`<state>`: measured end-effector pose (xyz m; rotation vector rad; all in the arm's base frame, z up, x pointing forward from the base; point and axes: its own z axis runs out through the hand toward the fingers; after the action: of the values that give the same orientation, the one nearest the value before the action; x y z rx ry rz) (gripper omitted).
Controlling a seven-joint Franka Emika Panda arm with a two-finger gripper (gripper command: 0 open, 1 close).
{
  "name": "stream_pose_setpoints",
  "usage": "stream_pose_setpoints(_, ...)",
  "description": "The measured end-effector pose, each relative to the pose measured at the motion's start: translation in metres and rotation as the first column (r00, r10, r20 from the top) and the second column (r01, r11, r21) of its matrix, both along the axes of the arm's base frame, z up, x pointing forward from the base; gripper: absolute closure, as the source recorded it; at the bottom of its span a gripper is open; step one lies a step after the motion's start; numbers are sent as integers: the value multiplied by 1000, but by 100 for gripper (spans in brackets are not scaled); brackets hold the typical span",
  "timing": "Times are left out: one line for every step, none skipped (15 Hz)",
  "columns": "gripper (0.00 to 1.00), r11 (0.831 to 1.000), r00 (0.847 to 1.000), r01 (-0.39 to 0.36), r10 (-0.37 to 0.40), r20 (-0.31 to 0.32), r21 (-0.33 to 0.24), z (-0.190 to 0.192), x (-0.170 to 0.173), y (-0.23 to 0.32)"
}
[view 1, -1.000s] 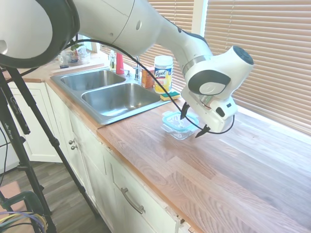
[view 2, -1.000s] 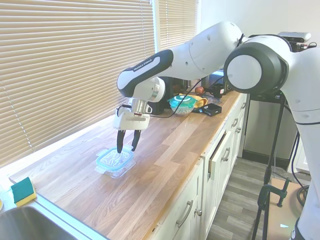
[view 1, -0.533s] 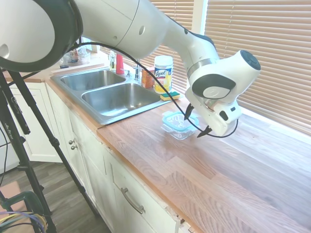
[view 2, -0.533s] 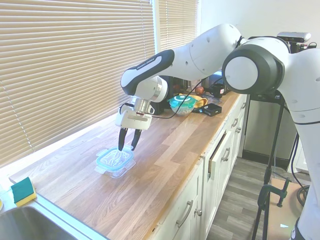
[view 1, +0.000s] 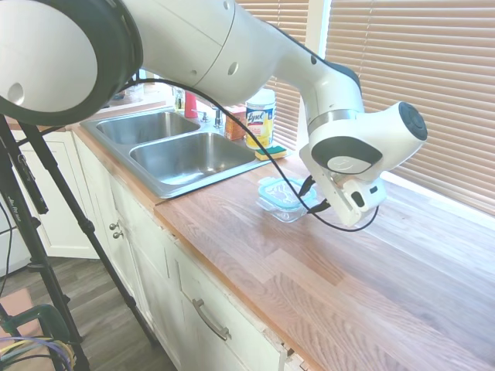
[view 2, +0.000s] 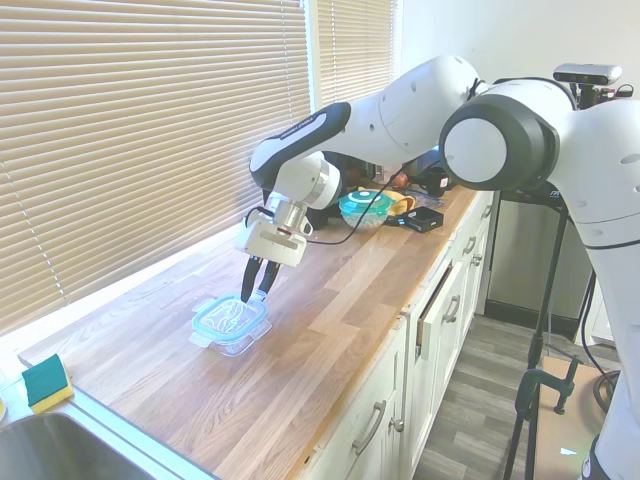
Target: Uncover the lid of the food container
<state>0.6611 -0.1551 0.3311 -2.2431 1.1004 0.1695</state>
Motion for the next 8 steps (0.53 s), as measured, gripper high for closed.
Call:
stream_pose_setpoints(100,1000,1000,3,-3,1,6,-1,-1,-2)
stream_pose_setpoints(100,1000,1000,6,-6,3,12,-2,-1,-4)
stream_pose_setpoints(100,1000,1000,6,-6,4,18,-3,-1,-4)
stream_pose_setpoints(100,1000,1000,5,-5,6,22,-2,-1,-4)
stream_pose_setpoints(100,1000,1000,5,-6,9,26,-2,-1,-4)
stream_pose_setpoints(100,1000,1000,6,-6,12,29,-2,-1,-4)
stream_pose_setpoints(100,1000,1000,5,-5,14,29,-1,-1,-3)
stream_pose_setpoints(100,1000,1000,3,-3,16,24,0,0,-2)
